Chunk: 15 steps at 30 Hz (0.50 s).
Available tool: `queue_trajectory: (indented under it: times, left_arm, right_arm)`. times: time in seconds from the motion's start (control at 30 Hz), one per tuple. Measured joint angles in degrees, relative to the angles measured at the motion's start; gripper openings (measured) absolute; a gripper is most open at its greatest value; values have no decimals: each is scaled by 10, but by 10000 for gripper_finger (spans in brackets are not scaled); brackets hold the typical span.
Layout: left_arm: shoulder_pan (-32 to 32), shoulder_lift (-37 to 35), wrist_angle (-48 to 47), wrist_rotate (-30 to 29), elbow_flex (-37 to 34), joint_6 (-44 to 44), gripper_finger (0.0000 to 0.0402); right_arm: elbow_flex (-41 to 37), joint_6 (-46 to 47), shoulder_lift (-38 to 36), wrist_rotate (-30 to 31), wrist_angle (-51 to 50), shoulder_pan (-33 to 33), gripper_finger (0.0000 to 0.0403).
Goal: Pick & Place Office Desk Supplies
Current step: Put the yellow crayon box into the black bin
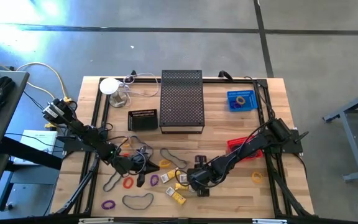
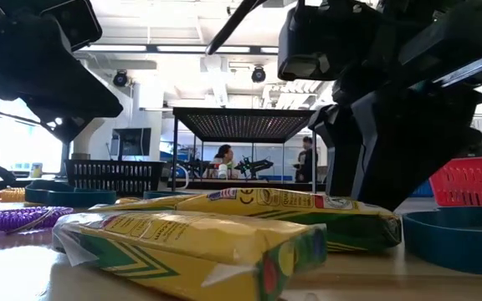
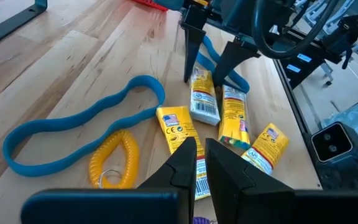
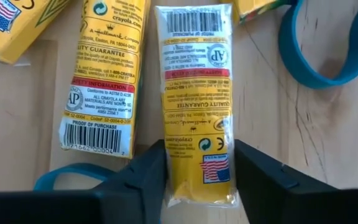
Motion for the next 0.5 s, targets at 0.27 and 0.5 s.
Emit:
queue_trajectory:
  times: [0.27, 0.5]
  left_arm:
    - [3, 0, 19, -11, 0, 37, 31]
    - [9, 30, 126, -29, 0, 216, 31]
  right_arm:
    - [0, -17, -3, 5, 3, -1, 90]
    - [-1, -50, -23, 46, -4, -1, 76]
